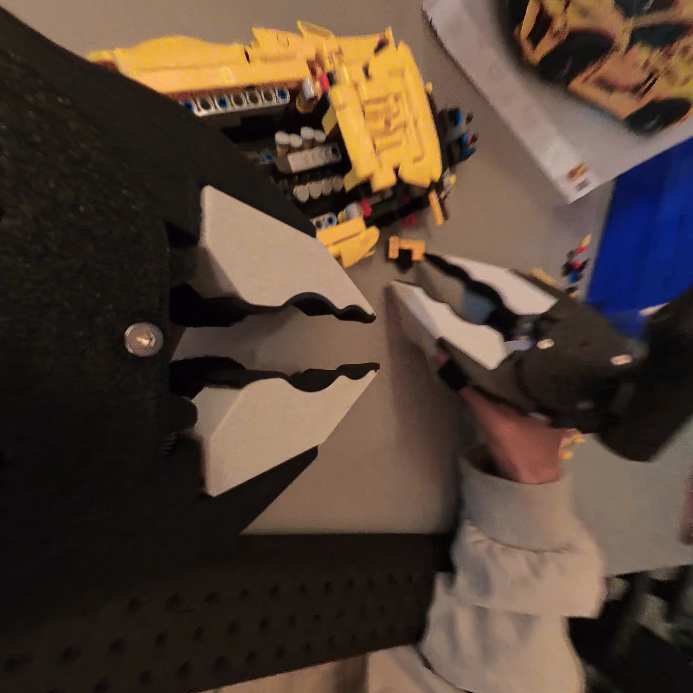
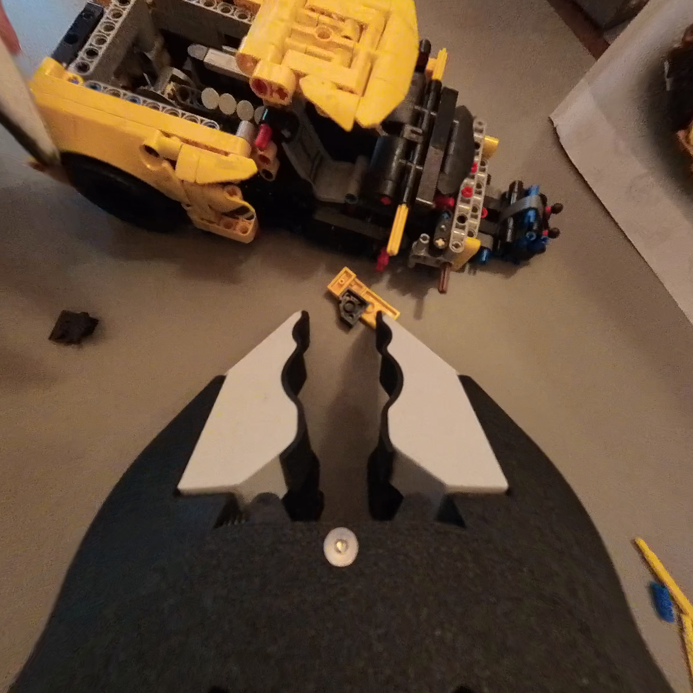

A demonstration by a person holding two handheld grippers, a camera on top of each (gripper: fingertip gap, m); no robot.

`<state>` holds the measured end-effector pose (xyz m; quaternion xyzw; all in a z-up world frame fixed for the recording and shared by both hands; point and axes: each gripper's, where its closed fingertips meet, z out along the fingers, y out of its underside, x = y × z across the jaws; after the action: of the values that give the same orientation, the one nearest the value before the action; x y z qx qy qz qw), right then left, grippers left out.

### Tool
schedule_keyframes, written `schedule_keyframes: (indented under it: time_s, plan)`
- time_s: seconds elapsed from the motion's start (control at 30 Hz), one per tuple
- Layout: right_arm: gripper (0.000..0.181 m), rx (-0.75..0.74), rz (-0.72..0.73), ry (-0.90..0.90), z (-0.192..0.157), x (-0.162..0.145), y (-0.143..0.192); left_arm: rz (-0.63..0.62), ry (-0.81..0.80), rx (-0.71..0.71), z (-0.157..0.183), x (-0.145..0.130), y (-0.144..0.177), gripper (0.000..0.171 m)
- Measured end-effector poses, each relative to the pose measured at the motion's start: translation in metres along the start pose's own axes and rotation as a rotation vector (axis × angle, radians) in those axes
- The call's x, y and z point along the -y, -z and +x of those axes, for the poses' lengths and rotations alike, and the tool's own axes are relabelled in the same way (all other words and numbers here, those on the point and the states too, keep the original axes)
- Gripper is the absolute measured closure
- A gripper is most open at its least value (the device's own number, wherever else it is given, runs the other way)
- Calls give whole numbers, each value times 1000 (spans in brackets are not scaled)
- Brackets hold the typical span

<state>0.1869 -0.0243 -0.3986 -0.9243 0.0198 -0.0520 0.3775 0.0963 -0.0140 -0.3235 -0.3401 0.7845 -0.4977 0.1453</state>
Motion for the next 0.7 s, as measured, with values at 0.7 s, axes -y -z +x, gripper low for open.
schedule_keyframes:
  time_s: [0.7]
  plan:
    - [135, 273, 208, -3, -42, 33, 4, 332, 145, 89, -41, 45, 40, 144]
